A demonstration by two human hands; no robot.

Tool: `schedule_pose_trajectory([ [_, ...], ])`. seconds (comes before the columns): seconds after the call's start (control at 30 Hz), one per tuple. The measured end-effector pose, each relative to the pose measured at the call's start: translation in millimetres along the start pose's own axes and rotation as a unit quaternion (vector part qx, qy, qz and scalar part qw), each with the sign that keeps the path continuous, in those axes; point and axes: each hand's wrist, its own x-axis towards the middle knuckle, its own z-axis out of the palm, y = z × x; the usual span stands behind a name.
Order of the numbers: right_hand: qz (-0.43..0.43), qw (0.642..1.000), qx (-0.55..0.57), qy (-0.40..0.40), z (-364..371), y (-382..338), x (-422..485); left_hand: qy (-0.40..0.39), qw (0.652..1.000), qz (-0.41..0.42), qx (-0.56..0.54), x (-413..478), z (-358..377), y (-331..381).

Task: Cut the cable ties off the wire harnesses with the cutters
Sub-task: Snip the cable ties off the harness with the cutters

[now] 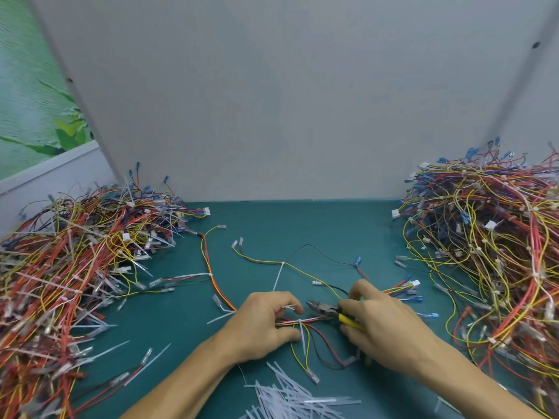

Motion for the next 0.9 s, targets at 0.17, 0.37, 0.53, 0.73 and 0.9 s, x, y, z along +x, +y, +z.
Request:
schedule_pose_trajectory([
  [0.17,-0.017,0.999,-0.026,-0.009,-2.1,0.6,-4.5,0.038,0.999,-0.012,-0.018,5.8,2.8,2.2],
  [0.37,-0.035,0.998,-0.047,-0.011,-5.2,-0.4,-2.1,-0.004,0.995,-0.087,-0.041,16.7,-3.5,4.7],
  [0.53,-0.046,0.998,-0.049,-0.009,-6.0,-1.5,0.8,-0.027,0.992,-0.111,-0.061,19.5,-5.6,2.9],
  [0.73,-0.052,0.997,-0.05,-0.007,-5.2,-3.8,3.6,-0.03,0.99,-0.117,-0.073,18.0,-5.1,3.1],
  [0.9,-0.061,0.997,-0.041,-0.008,-5.8,-0.9,4.4,-0.033,0.989,-0.117,-0.079,17.7,-5.3,3.3],
])
